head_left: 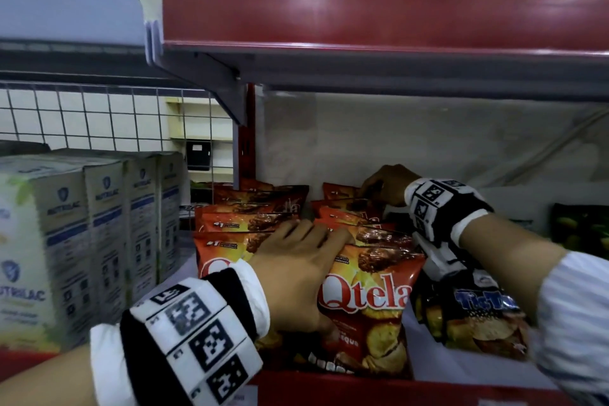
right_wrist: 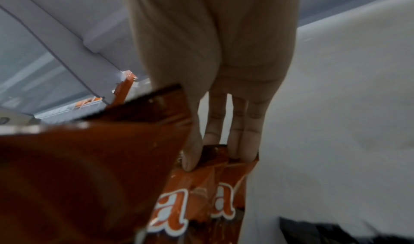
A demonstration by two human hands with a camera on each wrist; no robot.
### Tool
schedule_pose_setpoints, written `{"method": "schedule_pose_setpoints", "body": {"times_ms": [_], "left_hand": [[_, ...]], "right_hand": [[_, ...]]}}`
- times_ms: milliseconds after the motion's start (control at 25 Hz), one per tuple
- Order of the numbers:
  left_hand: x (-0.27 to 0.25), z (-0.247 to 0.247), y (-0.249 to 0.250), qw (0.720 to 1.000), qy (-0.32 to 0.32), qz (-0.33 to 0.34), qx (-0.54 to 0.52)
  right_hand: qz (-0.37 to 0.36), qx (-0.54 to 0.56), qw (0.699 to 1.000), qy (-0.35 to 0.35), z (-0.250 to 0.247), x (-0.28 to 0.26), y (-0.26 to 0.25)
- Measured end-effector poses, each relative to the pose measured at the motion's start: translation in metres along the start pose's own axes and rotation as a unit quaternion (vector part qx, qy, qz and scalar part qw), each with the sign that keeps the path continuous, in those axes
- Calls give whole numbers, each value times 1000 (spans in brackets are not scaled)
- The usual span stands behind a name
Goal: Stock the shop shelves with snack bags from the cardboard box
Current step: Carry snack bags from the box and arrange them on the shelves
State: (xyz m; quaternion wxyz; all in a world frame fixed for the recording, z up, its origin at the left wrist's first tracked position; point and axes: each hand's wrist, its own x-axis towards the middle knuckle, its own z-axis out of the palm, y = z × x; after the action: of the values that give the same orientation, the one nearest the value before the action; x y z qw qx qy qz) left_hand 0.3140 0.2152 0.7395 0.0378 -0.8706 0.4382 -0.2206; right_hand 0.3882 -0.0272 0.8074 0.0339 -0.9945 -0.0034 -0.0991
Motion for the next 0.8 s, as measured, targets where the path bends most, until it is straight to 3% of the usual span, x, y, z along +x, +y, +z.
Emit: {"method": "schedule_pose_setpoints", "body": {"times_ms": [200, 440, 600, 720, 800], "left_hand": [[5, 3, 8, 1000, -16, -22, -6], [11, 1, 16, 999, -28, -30, -14], [12, -4, 25, 999, -37, -28, 0], [-1, -30, 13, 992, -72, -61, -84], [-6, -55, -14, 976, -39, -137, -167]], "right_hand": [[5, 5, 1000, -13, 0, -2, -1], [10, 23, 1000, 6, -32, -16, 1], [-5, 53, 998, -19, -48, -33, 2], [-28, 30, 999, -32, -57, -40, -4], [-50, 18, 998, -38, -66, -39, -16]]}}
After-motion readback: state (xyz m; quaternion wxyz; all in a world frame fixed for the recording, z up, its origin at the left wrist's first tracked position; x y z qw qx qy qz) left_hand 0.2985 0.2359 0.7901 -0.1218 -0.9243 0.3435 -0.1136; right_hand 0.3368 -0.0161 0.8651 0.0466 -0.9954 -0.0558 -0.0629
